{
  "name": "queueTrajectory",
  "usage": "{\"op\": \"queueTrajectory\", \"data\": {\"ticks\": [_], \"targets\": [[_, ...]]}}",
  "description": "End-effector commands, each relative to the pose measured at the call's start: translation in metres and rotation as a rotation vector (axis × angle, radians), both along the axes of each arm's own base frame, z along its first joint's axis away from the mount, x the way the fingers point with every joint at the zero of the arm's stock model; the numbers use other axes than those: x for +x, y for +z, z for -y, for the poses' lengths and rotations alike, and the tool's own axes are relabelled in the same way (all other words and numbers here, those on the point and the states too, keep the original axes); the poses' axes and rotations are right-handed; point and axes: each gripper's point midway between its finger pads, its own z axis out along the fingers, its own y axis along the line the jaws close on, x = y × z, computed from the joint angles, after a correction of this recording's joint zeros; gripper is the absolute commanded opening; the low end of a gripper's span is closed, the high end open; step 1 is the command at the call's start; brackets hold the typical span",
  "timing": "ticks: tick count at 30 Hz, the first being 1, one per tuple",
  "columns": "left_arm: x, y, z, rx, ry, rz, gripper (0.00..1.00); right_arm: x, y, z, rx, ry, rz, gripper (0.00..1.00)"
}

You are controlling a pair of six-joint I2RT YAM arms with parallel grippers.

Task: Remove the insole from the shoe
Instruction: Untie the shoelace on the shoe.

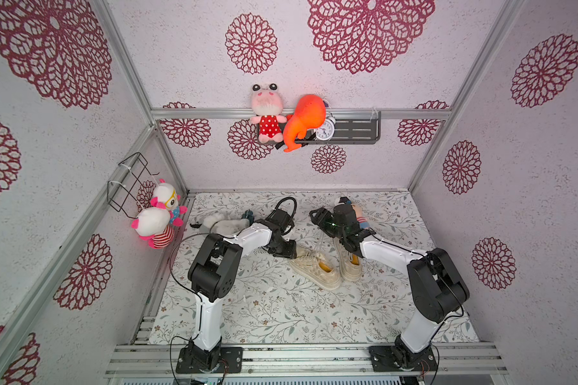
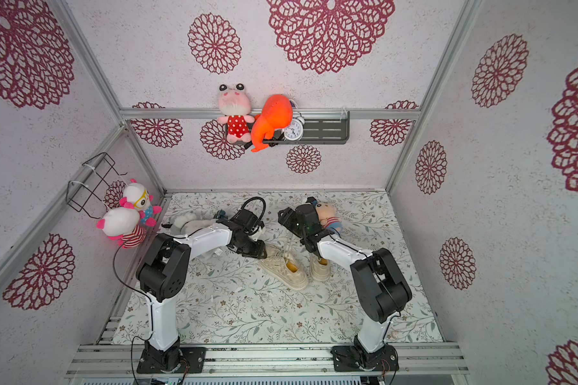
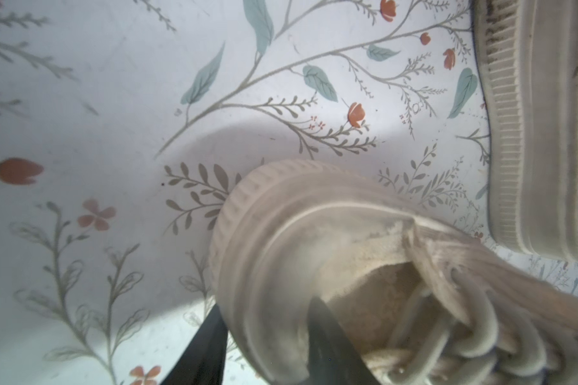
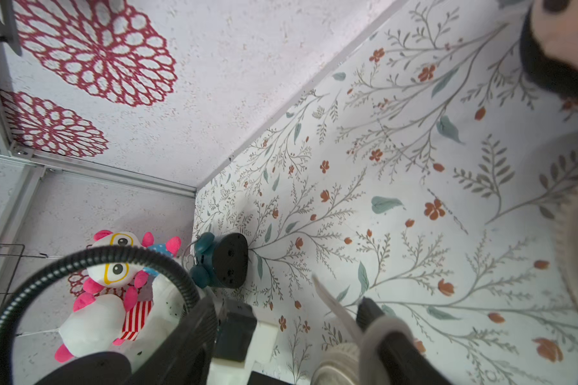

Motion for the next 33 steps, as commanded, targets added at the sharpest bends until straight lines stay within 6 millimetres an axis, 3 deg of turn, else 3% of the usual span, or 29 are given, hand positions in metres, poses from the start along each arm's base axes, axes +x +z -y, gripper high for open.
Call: {"op": "queueTrajectory", "data": {"ticks": [1,5,10,14,17,22,25,28,31,32,33], "targets": [[-0.068,-0.059,-0.019,0.152,-0.108,-0.216,0.42,0.028,0.050,0.013,0.013,-0.022,0.139,0.70],[-0.069,-0.059,-0.020,0.154,-0.106,-0.214,0.42,0.041,0.070,0.008,0.002,0.001,0.170,0.70],[-0.067,-0.059,-0.020,0.155,-0.103,-0.206,0.42,0.059,0.075,0.020,-0.122,-0.002,0.117,0.70],[-0.062,-0.053,-0.016,0.145,-0.101,-0.186,0.43,0.047,0.083,0.029,-0.309,0.059,0.104,0.66],[-0.050,-0.040,-0.010,0.121,-0.086,-0.143,0.47,0.010,0.076,0.030,-0.459,0.209,0.070,0.57],[-0.023,-0.008,0.009,0.041,-0.056,-0.047,0.54,-0.093,0.033,0.024,-0.749,0.535,-0.038,0.39],[-0.008,0.012,0.018,-0.007,-0.039,0.004,0.54,-0.141,0.010,0.023,-0.837,0.627,-0.108,0.33],[0.007,0.035,0.024,-0.060,-0.011,0.059,0.55,-0.172,-0.009,0.019,-0.883,0.691,-0.138,0.38],[0.018,0.054,0.025,-0.104,0.021,0.112,0.56,-0.185,-0.029,0.023,-0.924,0.706,-0.176,0.48],[0.023,0.077,0.024,-0.134,0.037,0.163,0.57,-0.186,-0.036,0.024,-0.936,0.709,-0.184,0.50],[0.026,0.085,0.021,-0.142,0.057,0.189,0.58,-0.188,-0.042,0.025,-0.945,0.712,-0.191,0.51]]}}
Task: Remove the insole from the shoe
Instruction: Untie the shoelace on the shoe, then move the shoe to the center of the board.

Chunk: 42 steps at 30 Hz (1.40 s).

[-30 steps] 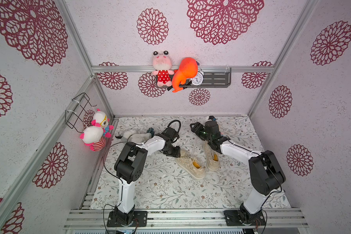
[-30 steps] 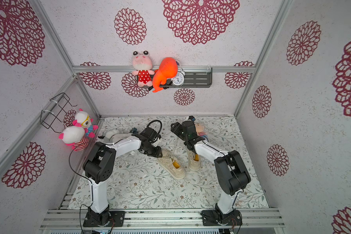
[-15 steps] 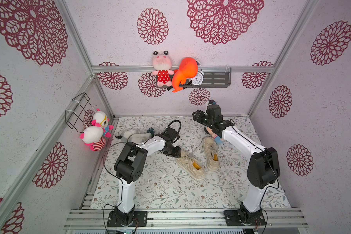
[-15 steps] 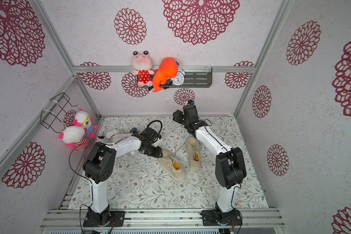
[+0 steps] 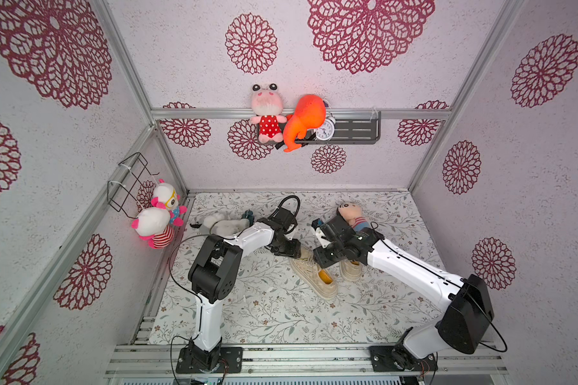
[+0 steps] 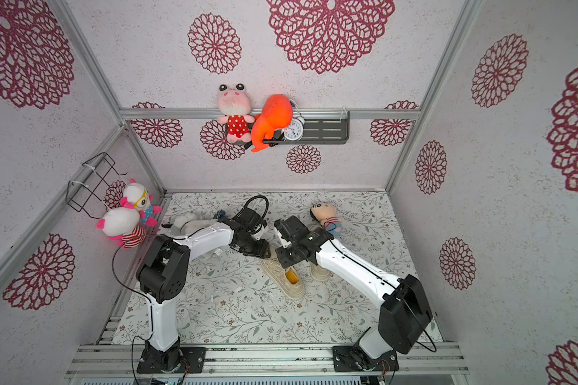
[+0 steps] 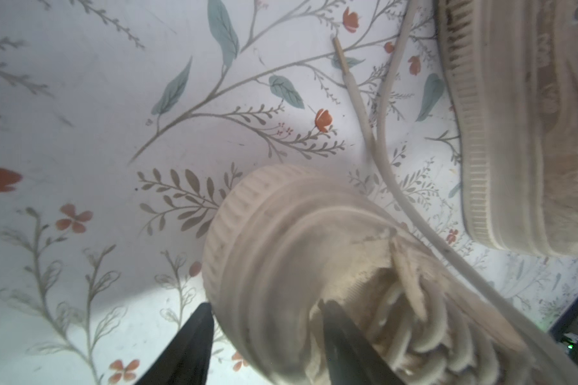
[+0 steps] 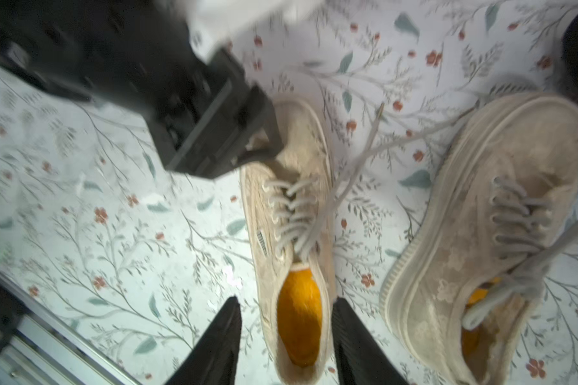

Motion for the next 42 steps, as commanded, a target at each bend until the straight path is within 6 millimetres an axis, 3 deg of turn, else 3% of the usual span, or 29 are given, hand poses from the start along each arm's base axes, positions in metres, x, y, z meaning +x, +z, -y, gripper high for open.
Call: {"op": "queueTrajectory", "data": {"ticks": [1,7,11,18,24,31,37,42], "targets": [[0.023,0.063,0.004,-0.107,0.060,0.161,0.58,-0.003,-0.015,0.019,-0.090,-0.007,0.003,0.52],[0.039,0.091,-0.030,-0.191,0.244,0.238,0.58,0.002,-0.046,0.026,-0.165,-0.017,-0.012,0.51],[0.042,0.101,-0.046,-0.222,0.311,0.271,0.58,0.012,-0.055,0.023,-0.170,-0.050,0.012,0.40],[0.039,0.108,-0.057,-0.233,0.343,0.302,0.58,0.025,-0.063,0.004,-0.109,-0.078,0.012,0.16],[0.036,0.104,-0.067,-0.222,0.379,0.292,0.59,0.050,-0.046,-0.022,0.025,-0.189,0.079,0.01],[0.039,0.088,-0.077,-0.321,0.485,0.186,0.60,0.089,-0.023,-0.056,0.220,-0.370,0.129,0.00],[0.039,0.076,-0.077,-0.326,0.515,0.148,0.60,0.103,-0.028,-0.059,0.301,-0.546,0.115,0.00],[0.037,0.060,-0.069,-0.320,0.491,0.100,0.60,0.099,-0.040,-0.061,0.283,-0.554,0.081,0.00]]}}
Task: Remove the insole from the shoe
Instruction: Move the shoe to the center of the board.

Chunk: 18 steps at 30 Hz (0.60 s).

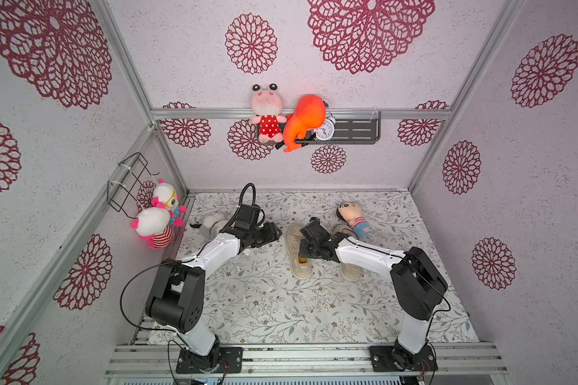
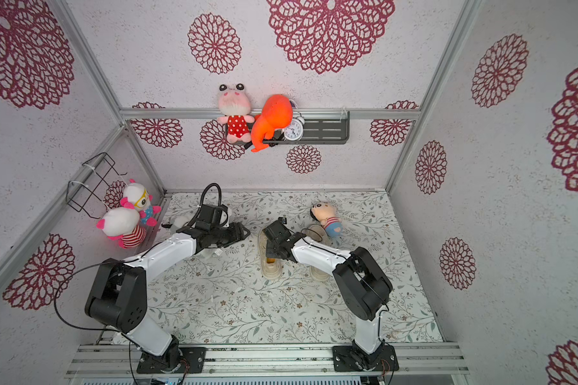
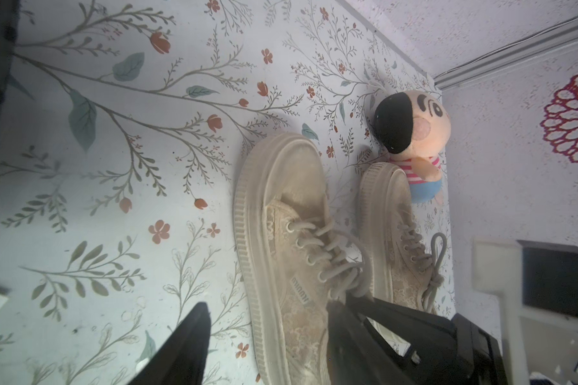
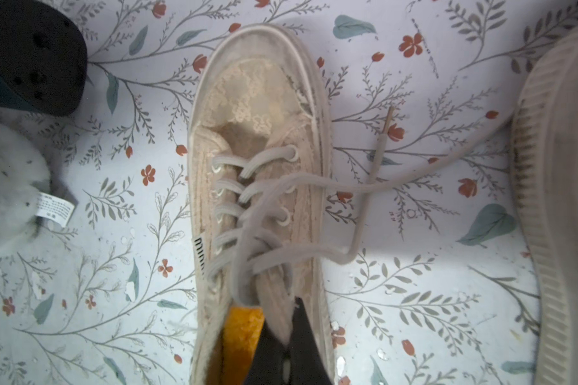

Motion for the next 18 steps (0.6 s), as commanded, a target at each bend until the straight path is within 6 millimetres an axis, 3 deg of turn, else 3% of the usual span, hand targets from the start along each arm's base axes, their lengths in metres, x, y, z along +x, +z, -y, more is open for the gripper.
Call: {"op": "queueTrajectory", "data": {"ticks": [1,2,4,7,12,15,18], "targets": [[0.000,-0.010,0.009,-0.022,-0.022,-0.028,0.61,0.011,0.020,-0.008,0.054,-0.052,0.045,0.00],[0.000,-0.011,0.010,-0.021,-0.029,-0.032,0.61,0.009,0.019,-0.006,0.039,-0.039,0.039,0.02],[-0.002,-0.017,0.011,-0.014,-0.045,-0.045,0.61,0.005,0.024,0.000,-0.003,-0.009,0.036,0.15],[-0.004,-0.022,0.015,-0.014,-0.081,-0.050,0.60,-0.002,0.047,0.007,-0.057,0.040,0.036,0.26],[-0.013,-0.028,0.020,-0.010,-0.169,-0.035,0.59,-0.037,0.068,-0.005,-0.073,0.165,-0.036,0.25],[-0.019,-0.033,0.018,-0.003,-0.187,-0.041,0.59,-0.054,0.060,-0.014,-0.078,0.183,-0.080,0.23],[-0.021,-0.035,0.017,-0.012,-0.175,-0.040,0.59,-0.052,0.047,-0.012,-0.105,0.144,-0.100,0.19]]}}
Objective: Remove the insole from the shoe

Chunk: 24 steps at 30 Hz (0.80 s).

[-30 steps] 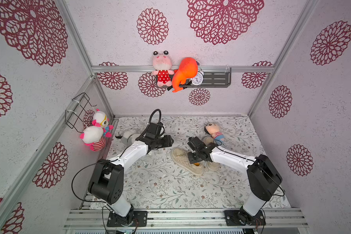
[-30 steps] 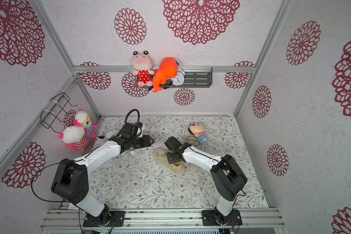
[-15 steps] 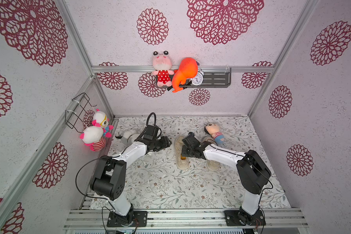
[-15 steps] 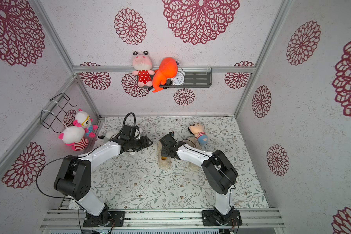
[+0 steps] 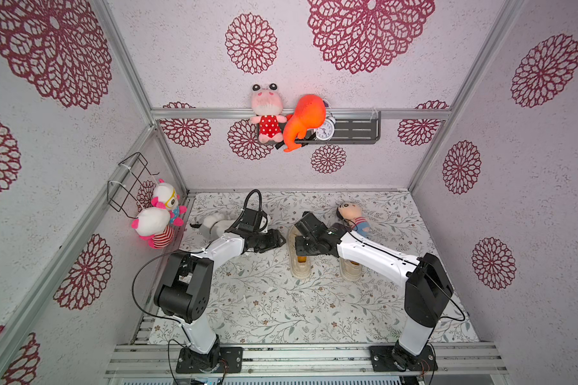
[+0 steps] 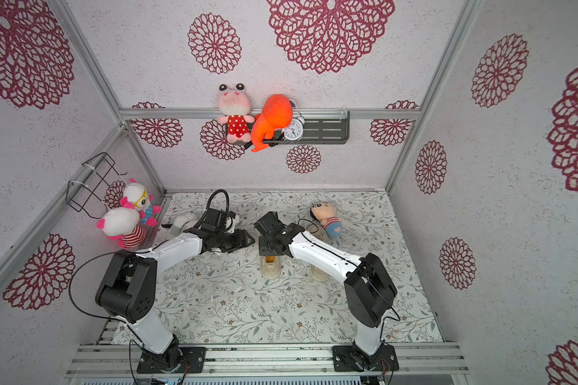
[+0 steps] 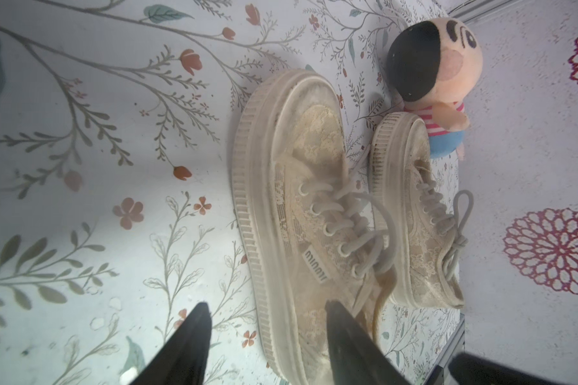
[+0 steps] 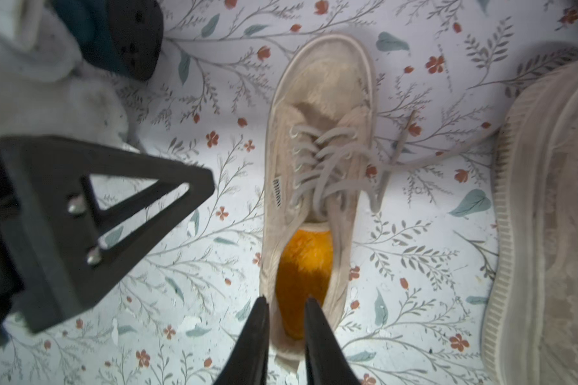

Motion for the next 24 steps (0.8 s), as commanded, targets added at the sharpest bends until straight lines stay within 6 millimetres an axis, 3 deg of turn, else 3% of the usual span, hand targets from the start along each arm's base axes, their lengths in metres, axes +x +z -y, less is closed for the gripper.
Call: {"op": "queueTrajectory", "data": {"ticks": [1,14,21,24], "targets": [[-0.005,-0.001,0.003,-0.015,-0.025,0.018,0.59,-0.006,-0.009,0.009,-0.073,-0.026,-0.054,0.17],[-0.009,0.000,-0.003,-0.004,-0.008,0.023,0.59,0.012,-0.039,0.010,-0.195,-0.033,-0.107,0.11],[-0.007,-0.005,-0.001,-0.011,-0.008,0.006,0.59,0.020,-0.057,0.007,-0.184,-0.024,-0.158,0.39],[-0.007,-0.013,-0.003,-0.008,0.001,-0.016,0.60,0.020,-0.067,0.009,-0.197,-0.012,-0.182,0.45]]}}
